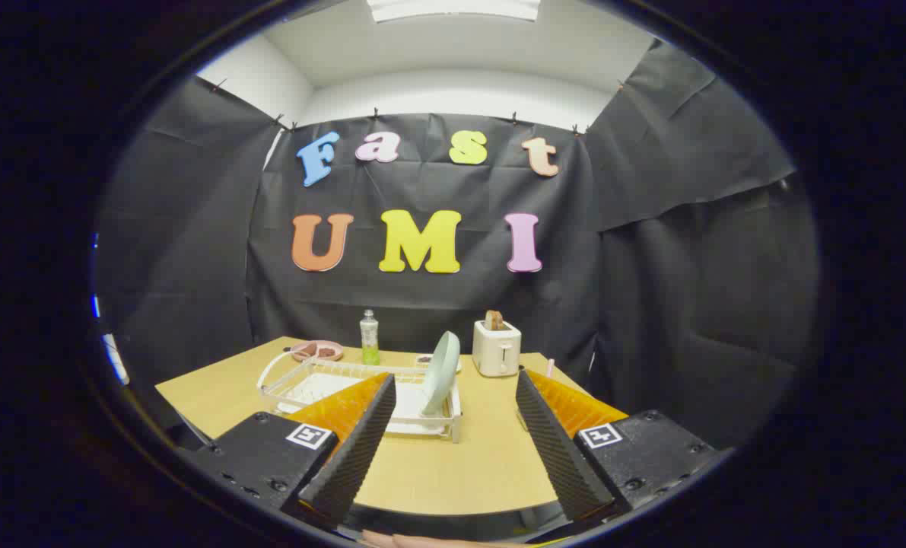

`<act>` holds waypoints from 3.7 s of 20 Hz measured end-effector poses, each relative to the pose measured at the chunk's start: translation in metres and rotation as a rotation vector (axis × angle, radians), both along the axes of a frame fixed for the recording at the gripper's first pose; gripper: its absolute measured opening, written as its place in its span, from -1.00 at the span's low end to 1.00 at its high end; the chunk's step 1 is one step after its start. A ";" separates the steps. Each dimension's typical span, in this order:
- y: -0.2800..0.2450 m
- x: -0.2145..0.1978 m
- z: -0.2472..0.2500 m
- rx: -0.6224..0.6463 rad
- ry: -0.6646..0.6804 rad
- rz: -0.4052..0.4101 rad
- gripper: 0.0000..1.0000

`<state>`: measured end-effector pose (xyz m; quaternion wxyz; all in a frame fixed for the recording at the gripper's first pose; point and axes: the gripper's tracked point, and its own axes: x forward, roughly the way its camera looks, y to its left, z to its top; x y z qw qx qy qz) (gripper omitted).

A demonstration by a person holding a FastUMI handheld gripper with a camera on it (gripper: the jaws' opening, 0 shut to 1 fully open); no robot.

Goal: Take the plate from the dish rack, then take the spoon from the basket and place it into the plate.

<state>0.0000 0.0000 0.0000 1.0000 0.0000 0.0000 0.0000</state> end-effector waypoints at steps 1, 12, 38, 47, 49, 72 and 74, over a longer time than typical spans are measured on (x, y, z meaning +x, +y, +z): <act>-0.001 0.000 0.000 0.005 -0.001 -0.001 1.00; -0.009 -0.003 -0.001 0.015 0.007 -0.005 1.00; 0.041 0.260 0.020 -0.167 0.425 -0.026 0.98; 0.051 0.358 0.000 -0.203 0.792 -0.036 0.67; 0.057 0.359 -0.005 -0.217 0.922 -0.041 0.49; 0.071 0.323 0.026 -0.519 0.756 -0.504 -0.52; 0.068 0.316 0.031 -0.462 0.717 -0.535 -0.52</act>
